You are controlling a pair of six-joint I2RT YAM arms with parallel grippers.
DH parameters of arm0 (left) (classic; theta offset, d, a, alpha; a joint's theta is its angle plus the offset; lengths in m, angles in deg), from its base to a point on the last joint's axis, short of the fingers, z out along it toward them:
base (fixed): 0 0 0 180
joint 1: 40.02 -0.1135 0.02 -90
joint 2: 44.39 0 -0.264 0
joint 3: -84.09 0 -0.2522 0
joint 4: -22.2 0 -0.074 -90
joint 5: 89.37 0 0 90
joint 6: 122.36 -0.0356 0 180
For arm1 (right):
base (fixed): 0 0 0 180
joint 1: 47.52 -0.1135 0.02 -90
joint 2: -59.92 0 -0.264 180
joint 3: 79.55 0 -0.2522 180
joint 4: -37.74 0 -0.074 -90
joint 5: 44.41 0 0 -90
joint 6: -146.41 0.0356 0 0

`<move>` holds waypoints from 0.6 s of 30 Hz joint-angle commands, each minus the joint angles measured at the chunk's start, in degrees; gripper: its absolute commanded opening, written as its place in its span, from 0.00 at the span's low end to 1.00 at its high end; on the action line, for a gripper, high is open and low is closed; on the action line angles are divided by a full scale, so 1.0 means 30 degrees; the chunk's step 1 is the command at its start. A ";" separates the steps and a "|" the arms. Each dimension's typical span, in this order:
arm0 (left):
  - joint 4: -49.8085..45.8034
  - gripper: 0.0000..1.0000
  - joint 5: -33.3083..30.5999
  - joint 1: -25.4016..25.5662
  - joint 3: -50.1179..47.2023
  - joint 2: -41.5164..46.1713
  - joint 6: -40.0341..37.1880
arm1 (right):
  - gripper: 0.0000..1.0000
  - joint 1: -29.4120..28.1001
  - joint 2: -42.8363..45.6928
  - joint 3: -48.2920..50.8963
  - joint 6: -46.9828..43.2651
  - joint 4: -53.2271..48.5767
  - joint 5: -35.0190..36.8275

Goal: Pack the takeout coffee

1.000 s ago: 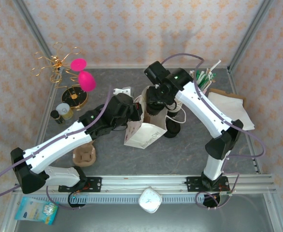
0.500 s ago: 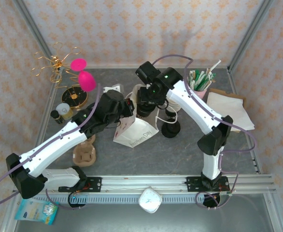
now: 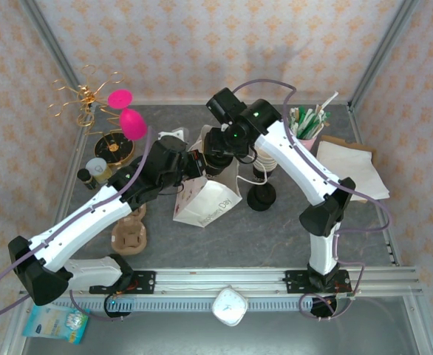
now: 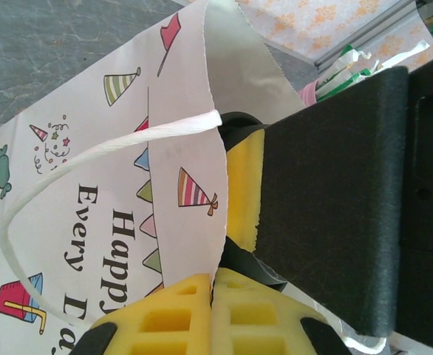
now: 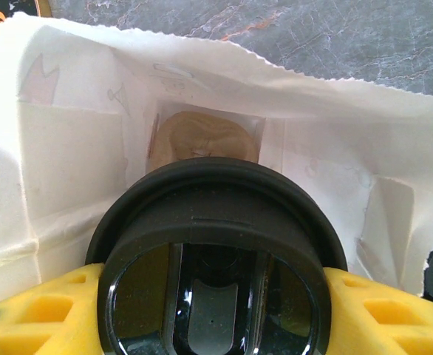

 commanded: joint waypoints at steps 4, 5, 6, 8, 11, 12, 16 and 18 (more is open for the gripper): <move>0.0664 0.00 0.1593 0.0170 -0.0504 0.0291 0.0443 | 0.49 -0.0213 -0.0265 -0.1420 0.0488 0.0299 -0.0718; 0.0985 0.00 0.1679 0.0185 -0.0592 0.0379 0.0577 | 0.49 -0.0213 -0.0263 -0.1455 0.0524 0.0295 -0.0888; 0.1352 0.00 0.1765 0.0163 -0.0653 0.0446 0.0699 | 0.48 -0.0198 -0.0361 -0.1552 0.0542 0.0295 -0.1167; 0.1479 0.00 0.1965 0.0199 -0.0587 0.0418 0.0828 | 0.48 -0.0213 -0.0417 -0.1835 0.0633 0.0295 -0.1357; 0.1922 0.00 0.1999 0.0243 -0.0765 0.0545 0.1145 | 0.48 -0.0213 -0.0272 -0.1453 0.0582 0.0295 -0.0730; 0.2184 0.00 0.1979 0.0256 -0.0921 0.0646 0.1284 | 0.48 -0.0213 -0.0282 -0.1359 0.0619 0.0309 -0.0930; 0.2553 0.00 0.1818 0.0243 -0.1119 0.0917 0.1557 | 0.47 -0.0241 -0.0293 -0.1049 0.0557 0.0302 -0.0647; 0.2879 0.00 0.2062 0.0258 -0.1217 0.1032 0.1699 | 0.47 -0.0238 -0.0404 -0.1107 0.0521 0.0300 -0.0719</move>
